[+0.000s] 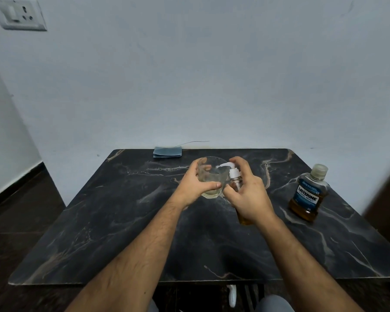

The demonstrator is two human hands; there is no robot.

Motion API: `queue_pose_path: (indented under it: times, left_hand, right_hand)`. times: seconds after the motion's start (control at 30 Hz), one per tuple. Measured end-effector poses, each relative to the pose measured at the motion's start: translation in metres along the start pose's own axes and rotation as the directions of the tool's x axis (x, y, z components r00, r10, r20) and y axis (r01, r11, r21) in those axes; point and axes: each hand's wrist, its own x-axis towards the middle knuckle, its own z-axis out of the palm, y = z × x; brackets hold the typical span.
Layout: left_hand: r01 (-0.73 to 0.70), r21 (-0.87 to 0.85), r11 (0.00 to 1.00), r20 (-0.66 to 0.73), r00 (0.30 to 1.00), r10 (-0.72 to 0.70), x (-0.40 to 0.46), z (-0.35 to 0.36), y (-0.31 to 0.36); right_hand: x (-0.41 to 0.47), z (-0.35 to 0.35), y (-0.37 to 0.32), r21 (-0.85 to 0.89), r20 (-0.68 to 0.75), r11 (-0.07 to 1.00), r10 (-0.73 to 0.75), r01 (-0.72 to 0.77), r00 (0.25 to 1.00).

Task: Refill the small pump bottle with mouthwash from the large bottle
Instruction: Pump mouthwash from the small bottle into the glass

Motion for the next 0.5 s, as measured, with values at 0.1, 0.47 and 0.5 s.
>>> queue_pose_path:
  times: [0.1,0.47,0.5]
  left_hand:
    - [-0.002,-0.001,1.0,0.002,1.0,0.002,-0.0011,-0.0002,-0.0006]
    - [0.009,0.035,0.999,0.0,1.0,-0.009,-0.0014,-0.0024,0.0001]
    - [0.011,0.035,0.999,-0.001,1.0,-0.011,-0.0015,-0.0025,0.0003]
  right_hand:
    - [0.001,-0.0017,-0.0018,-0.025,0.014,0.999,0.023,-0.022,1.0]
    - [0.0017,-0.006,-0.0048,-0.084,0.01,0.996,0.006,-0.005,1.0]
    - [0.0017,-0.0057,-0.0052,-0.089,0.003,0.996,0.009,-0.009,1.0]
